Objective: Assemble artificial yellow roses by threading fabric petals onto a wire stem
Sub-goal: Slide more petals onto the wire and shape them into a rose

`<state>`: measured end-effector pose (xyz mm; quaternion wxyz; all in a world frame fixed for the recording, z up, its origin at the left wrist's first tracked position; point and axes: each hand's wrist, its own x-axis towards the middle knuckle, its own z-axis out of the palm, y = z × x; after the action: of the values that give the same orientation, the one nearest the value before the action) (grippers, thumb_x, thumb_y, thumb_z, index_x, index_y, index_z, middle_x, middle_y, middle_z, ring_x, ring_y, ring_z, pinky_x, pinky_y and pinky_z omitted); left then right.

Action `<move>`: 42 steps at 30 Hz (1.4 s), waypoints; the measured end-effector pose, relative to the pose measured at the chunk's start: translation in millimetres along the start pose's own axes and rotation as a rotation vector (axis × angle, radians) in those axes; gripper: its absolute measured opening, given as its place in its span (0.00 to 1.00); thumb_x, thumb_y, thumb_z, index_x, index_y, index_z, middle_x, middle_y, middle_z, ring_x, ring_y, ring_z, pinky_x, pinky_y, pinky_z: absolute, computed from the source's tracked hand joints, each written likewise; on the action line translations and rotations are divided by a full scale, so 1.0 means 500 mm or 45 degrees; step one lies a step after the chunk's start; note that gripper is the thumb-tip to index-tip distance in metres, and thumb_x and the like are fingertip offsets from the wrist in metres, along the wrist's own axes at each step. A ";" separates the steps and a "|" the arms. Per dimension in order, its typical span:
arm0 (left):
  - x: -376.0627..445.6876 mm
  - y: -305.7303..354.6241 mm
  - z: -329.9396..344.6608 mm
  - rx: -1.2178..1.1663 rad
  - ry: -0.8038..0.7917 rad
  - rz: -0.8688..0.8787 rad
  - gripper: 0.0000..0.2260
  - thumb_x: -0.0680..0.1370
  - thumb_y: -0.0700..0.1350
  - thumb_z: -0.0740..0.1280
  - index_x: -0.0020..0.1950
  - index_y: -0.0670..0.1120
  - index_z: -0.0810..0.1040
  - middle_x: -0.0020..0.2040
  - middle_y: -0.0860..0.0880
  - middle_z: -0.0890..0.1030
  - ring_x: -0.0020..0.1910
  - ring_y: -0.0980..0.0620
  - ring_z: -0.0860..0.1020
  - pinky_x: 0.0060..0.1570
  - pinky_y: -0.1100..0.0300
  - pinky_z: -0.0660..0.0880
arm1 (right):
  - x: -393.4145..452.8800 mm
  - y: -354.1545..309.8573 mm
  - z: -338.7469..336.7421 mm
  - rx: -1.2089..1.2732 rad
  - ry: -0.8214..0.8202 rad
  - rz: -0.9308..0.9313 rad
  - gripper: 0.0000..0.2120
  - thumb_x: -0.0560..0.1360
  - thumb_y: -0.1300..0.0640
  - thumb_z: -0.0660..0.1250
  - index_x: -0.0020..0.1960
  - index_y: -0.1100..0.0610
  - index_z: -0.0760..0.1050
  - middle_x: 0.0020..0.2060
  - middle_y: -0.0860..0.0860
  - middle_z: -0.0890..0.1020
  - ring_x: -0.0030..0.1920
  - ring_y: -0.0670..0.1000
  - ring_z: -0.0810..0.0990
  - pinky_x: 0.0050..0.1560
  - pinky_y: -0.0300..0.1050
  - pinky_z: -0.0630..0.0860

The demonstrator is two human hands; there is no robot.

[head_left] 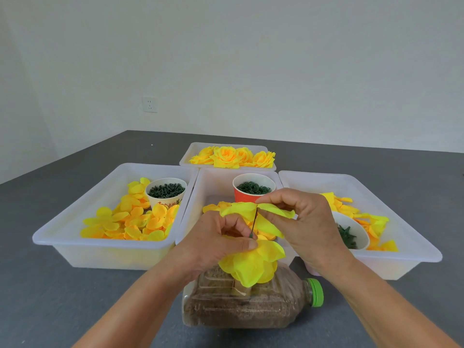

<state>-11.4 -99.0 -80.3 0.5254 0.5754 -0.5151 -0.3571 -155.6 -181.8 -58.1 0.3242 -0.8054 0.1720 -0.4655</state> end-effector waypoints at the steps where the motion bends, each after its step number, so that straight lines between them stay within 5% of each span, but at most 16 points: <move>1: 0.000 -0.001 -0.001 -0.002 -0.002 0.003 0.07 0.69 0.32 0.72 0.35 0.41 0.78 0.42 0.42 0.83 0.43 0.50 0.79 0.46 0.59 0.76 | -0.001 0.001 0.001 -0.016 0.000 -0.015 0.12 0.68 0.66 0.73 0.42 0.49 0.81 0.38 0.41 0.83 0.41 0.38 0.80 0.42 0.27 0.73; 6: 0.002 -0.004 -0.002 -0.005 -0.002 0.023 0.04 0.69 0.31 0.72 0.40 0.33 0.77 0.42 0.39 0.81 0.41 0.49 0.78 0.43 0.59 0.75 | 0.000 0.005 -0.001 -0.023 -0.027 -0.148 0.09 0.68 0.66 0.72 0.44 0.55 0.82 0.40 0.47 0.84 0.42 0.41 0.80 0.44 0.32 0.75; 12: 0.002 -0.009 -0.003 -0.014 -0.010 0.010 0.03 0.69 0.33 0.72 0.39 0.40 0.82 0.42 0.41 0.83 0.41 0.52 0.79 0.44 0.59 0.77 | 0.006 0.014 -0.012 -0.014 -0.098 -0.270 0.09 0.68 0.66 0.70 0.44 0.54 0.80 0.39 0.52 0.83 0.42 0.46 0.81 0.44 0.41 0.78; 16: 0.002 -0.016 -0.005 -0.011 0.013 -0.023 0.06 0.70 0.34 0.72 0.46 0.36 0.83 0.43 0.41 0.84 0.40 0.52 0.80 0.42 0.58 0.78 | 0.014 0.029 -0.015 0.049 -0.161 -0.242 0.10 0.67 0.65 0.69 0.44 0.52 0.79 0.40 0.51 0.83 0.44 0.47 0.82 0.47 0.42 0.79; 23: 0.004 -0.019 -0.007 -0.023 0.001 -0.014 0.09 0.71 0.33 0.71 0.49 0.32 0.81 0.47 0.36 0.83 0.45 0.45 0.80 0.47 0.52 0.78 | 0.022 0.057 -0.021 0.196 -0.274 -0.096 0.14 0.67 0.69 0.71 0.41 0.50 0.82 0.46 0.44 0.83 0.51 0.44 0.81 0.50 0.35 0.75; 30: 0.000 -0.017 -0.008 -0.137 -0.052 0.066 0.14 0.63 0.38 0.77 0.46 0.37 0.80 0.38 0.52 0.84 0.39 0.57 0.82 0.37 0.65 0.76 | -0.003 0.066 -0.023 0.561 -0.161 0.251 0.17 0.70 0.73 0.67 0.51 0.55 0.81 0.46 0.52 0.85 0.47 0.51 0.84 0.45 0.43 0.79; 36: 0.004 -0.024 -0.011 -0.054 -0.002 0.046 0.08 0.69 0.32 0.73 0.46 0.34 0.80 0.37 0.51 0.83 0.37 0.58 0.81 0.36 0.65 0.76 | -0.023 0.044 -0.029 -0.027 -0.104 -0.154 0.19 0.65 0.61 0.73 0.54 0.48 0.79 0.57 0.47 0.78 0.59 0.49 0.76 0.58 0.45 0.72; 39: 0.005 -0.027 -0.012 -0.049 -0.003 0.053 0.07 0.70 0.30 0.70 0.48 0.33 0.79 0.38 0.50 0.83 0.38 0.57 0.81 0.37 0.65 0.77 | -0.026 0.039 -0.030 -0.455 -0.073 -0.513 0.16 0.64 0.63 0.73 0.52 0.56 0.82 0.55 0.52 0.80 0.57 0.57 0.76 0.54 0.56 0.73; 42: 0.004 -0.024 -0.009 -0.074 0.007 0.079 0.10 0.67 0.34 0.73 0.46 0.33 0.79 0.37 0.50 0.83 0.37 0.57 0.80 0.36 0.65 0.76 | -0.027 0.040 -0.025 -0.736 -0.043 -0.759 0.10 0.65 0.65 0.73 0.45 0.59 0.84 0.48 0.53 0.82 0.52 0.59 0.79 0.49 0.57 0.73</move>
<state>-3.9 -101.0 -91.0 0.5541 0.5448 -0.5206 -0.3538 -172.8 -192.9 -75.8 -0.0615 -0.8853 0.0496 -0.4583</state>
